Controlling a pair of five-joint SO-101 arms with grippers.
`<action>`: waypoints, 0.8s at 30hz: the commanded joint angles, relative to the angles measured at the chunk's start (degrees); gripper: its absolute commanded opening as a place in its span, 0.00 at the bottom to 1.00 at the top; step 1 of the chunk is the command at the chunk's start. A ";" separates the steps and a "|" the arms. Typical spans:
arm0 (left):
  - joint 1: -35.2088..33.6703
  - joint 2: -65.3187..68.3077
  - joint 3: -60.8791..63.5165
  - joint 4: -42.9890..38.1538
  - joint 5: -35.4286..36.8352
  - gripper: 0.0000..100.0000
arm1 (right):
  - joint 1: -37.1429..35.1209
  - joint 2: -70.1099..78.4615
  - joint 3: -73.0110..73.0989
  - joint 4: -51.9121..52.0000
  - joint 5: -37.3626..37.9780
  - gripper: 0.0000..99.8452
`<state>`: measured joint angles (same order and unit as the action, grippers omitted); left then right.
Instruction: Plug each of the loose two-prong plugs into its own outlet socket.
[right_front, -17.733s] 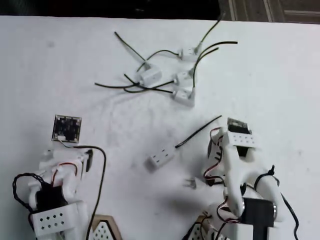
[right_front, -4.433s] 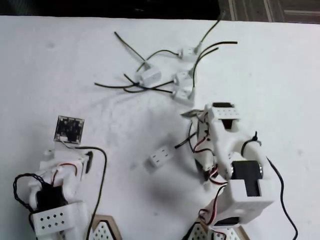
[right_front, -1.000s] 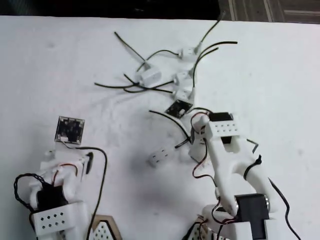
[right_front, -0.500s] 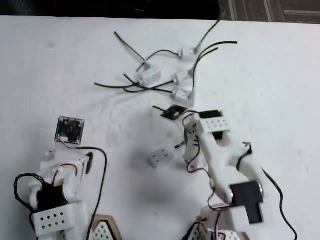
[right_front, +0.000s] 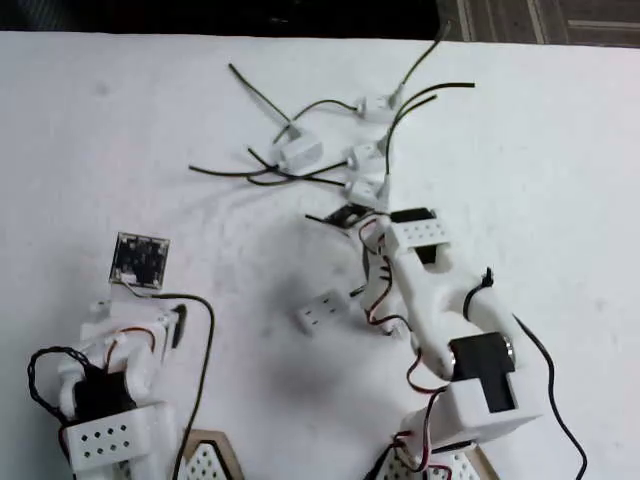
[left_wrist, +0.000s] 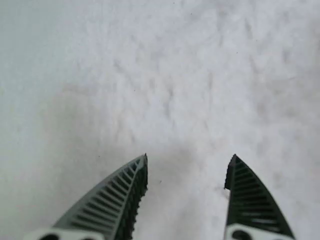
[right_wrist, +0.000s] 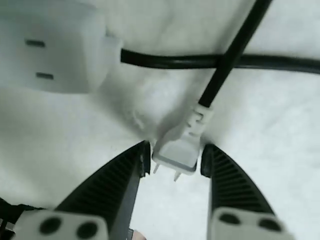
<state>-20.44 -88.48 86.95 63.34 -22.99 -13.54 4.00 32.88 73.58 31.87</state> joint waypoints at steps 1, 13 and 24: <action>-0.48 -0.57 -0.35 -0.88 -0.62 0.26 | -0.48 -0.13 -5.80 2.33 -3.52 0.18; -0.48 -0.57 -0.35 -0.88 -0.62 0.26 | -0.66 4.00 -10.02 1.63 -7.21 0.18; -0.40 -0.57 -0.26 -0.88 -0.62 0.26 | -0.31 9.01 -16.88 4.62 -7.12 0.03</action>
<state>-20.44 -88.48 86.95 63.34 -22.99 -13.71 15.08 18.20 75.60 24.92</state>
